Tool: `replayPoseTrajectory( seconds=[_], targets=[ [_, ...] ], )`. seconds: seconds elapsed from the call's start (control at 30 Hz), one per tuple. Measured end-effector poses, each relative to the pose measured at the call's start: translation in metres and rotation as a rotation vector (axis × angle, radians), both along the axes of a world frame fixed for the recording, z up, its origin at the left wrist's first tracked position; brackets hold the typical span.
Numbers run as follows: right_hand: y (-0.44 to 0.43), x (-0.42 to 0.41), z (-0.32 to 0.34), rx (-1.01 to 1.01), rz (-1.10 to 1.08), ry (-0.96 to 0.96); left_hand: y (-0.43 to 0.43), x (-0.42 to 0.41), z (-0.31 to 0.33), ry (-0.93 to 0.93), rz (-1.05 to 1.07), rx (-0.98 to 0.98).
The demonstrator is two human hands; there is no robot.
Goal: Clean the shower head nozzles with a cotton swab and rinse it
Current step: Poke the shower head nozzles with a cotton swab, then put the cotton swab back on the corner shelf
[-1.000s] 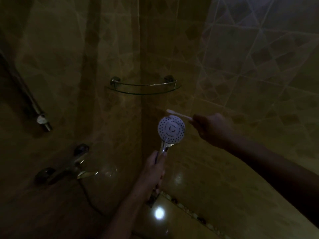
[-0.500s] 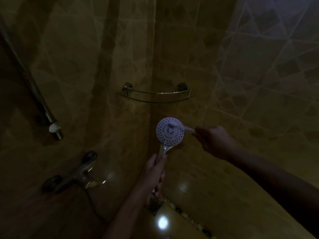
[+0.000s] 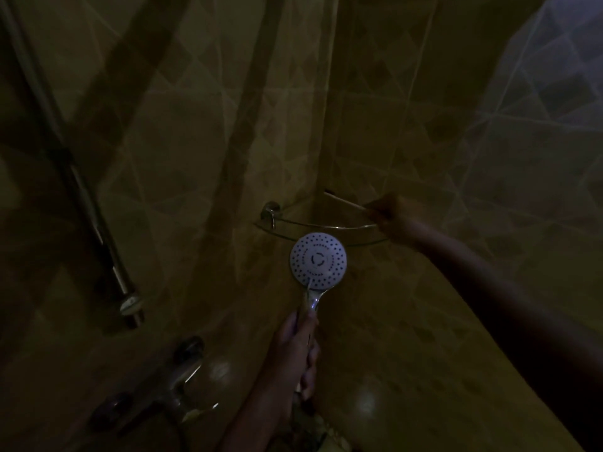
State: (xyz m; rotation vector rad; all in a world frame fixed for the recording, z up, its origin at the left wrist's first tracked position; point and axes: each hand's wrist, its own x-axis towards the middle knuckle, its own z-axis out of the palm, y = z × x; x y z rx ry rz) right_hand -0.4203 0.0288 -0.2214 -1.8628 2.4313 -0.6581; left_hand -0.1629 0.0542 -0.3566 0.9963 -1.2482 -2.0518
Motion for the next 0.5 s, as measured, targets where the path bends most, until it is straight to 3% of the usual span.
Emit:
replayPoseTrajectory(
  seconds=[0.23,0.5],
  targets=[
    [-0.077,-0.006,-0.006,0.053,-0.063,-0.004,-0.029,0.002,0.004,-0.027,0.027,-0.052],
    [-0.108,-0.013,-0.038,0.120,-0.132,0.013,-0.035,0.010,-0.002,-0.042,0.053,-0.030]
  ],
)
